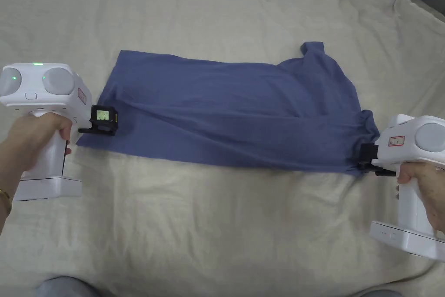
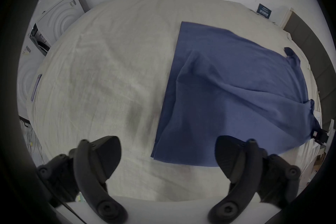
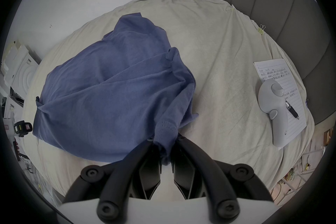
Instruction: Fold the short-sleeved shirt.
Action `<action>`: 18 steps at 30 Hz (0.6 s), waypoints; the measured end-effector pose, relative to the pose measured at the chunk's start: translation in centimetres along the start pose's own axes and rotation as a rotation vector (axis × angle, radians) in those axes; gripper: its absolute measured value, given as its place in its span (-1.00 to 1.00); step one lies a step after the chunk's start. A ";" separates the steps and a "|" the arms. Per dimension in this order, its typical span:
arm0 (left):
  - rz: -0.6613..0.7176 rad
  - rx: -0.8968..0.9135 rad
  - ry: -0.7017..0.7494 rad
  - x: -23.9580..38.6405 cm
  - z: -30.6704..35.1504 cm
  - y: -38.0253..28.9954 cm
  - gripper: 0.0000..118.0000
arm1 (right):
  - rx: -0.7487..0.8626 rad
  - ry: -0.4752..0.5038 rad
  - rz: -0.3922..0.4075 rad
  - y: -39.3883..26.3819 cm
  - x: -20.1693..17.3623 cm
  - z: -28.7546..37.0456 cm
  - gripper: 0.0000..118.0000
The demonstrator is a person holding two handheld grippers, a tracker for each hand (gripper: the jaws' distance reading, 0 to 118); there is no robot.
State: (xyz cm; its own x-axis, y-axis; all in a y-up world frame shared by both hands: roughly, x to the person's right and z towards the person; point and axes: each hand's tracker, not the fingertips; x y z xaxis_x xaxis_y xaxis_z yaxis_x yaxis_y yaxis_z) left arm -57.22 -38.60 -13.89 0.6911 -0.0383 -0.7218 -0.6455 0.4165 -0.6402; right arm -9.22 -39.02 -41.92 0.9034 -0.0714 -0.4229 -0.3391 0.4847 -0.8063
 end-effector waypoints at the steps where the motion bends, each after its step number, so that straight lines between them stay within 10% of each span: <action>1: 0.008 -0.008 0.000 0.0 -0.4 0.0 0.79 | -0.001 -0.002 0.005 -0.1 0.0 0.0 -0.86; 4: 0.037 -0.011 -0.022 0.1 -0.8 -0.6 0.59 | -0.005 -0.003 0.009 0.0 0.1 -0.3 -0.86; 11: 0.081 0.006 -0.077 0.0 -1.4 -1.9 -0.84 | -0.002 -0.008 0.019 -0.2 -0.2 0.1 -0.86; 18: 0.126 0.078 -0.142 -1.1 0.6 -2.3 -1.00 | 0.014 -0.011 0.031 -0.4 -0.4 1.1 -0.86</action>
State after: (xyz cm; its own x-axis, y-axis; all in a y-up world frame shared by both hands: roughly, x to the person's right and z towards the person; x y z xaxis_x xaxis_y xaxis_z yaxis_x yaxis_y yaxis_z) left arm -56.30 -39.02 -11.46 0.6490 0.1443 -0.7470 -0.7064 0.4788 -0.5212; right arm -9.15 -38.20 -41.02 0.8956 -0.0465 -0.4424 -0.3630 0.4984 -0.7873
